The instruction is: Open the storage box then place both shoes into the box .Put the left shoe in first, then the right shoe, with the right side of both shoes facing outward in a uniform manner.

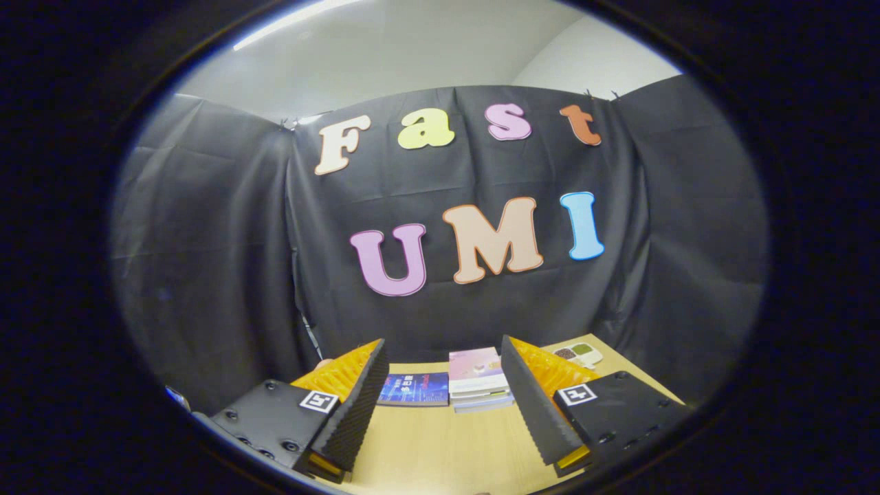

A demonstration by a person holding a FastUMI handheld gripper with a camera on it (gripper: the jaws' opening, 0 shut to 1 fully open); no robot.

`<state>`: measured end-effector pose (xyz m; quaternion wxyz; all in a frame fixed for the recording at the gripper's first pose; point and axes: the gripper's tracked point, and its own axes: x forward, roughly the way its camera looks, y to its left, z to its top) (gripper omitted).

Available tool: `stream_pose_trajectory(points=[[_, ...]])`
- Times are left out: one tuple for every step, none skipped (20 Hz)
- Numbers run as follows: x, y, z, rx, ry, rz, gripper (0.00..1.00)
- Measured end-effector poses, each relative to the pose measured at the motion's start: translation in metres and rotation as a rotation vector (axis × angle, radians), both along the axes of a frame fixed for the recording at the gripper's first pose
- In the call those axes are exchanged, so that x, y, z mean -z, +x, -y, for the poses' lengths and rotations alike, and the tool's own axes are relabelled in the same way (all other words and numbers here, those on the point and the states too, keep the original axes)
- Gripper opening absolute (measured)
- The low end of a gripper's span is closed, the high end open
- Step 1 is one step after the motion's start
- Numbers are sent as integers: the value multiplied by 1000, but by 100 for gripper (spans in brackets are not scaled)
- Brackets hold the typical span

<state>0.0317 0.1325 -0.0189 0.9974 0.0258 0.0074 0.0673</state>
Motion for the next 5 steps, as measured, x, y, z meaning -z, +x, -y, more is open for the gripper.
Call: stream_pose_trajectory(points=[[0,-1,2,5,2,-4,100],[0,-3,3,9,2,-7,100],[1,-5,5,14,1,-10,100],[1,-6,6,16,-1,-10,100],[2,-8,6,19,-3,-11,100]])
